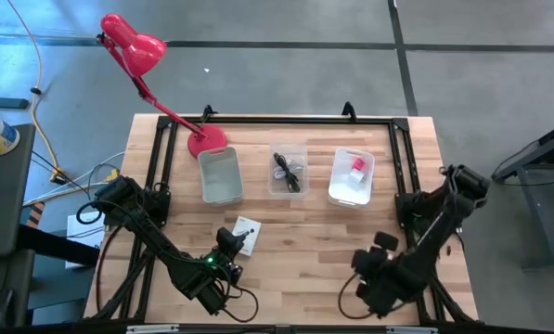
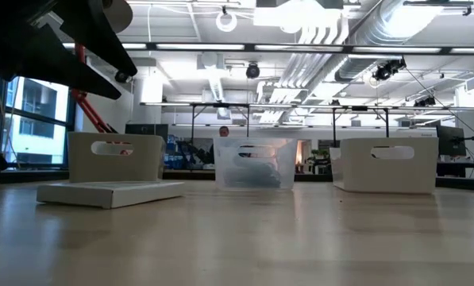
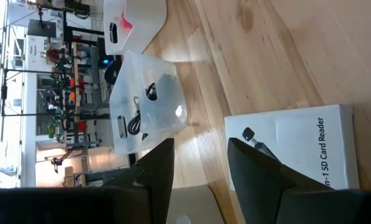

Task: Pick and place items into bin
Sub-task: Put the right white card reader box into the gray bin

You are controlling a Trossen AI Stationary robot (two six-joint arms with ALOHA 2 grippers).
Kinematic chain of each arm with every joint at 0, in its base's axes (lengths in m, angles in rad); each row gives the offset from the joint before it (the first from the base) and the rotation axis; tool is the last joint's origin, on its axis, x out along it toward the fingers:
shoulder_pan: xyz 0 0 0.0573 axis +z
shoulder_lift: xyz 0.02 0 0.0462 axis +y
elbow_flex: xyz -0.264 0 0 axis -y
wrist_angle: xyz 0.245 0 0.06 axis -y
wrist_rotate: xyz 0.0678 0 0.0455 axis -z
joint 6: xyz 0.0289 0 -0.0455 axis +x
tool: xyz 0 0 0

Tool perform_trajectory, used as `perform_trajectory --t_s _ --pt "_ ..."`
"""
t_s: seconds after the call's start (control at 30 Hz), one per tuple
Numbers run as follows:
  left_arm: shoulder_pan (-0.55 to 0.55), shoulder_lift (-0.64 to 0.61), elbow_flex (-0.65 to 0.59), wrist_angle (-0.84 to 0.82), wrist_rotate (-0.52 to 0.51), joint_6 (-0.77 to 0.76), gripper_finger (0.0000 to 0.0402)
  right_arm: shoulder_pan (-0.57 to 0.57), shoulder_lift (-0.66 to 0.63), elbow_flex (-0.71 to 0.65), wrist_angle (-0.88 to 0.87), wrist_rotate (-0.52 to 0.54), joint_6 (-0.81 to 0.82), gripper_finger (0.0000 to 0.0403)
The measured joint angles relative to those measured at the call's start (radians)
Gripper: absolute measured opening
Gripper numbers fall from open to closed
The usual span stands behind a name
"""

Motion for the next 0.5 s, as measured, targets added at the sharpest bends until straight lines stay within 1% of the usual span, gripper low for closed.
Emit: perform_trajectory --t_s 0.07,0.27,0.4,0.5 --pt "0.0 0.0 0.0 0.001 0.0 0.001 0.0138 0.026 0.025 0.0 -0.005 -0.03 0.028 0.0142" --pt "0.0 0.0 0.0 0.014 0.0 0.001 0.0138 0.079 0.077 -0.001 -0.058 -0.164 0.126 0.0142" --pt "0.0 0.0 0.0 0.018 0.0 0.001 0.0138 0.108 0.088 -0.003 -0.072 -0.209 0.182 0.0142" --pt "0.0 0.0 0.0 0.019 0.0 0.001 0.0138 0.117 0.087 -0.033 -0.065 -0.252 0.237 0.0142"
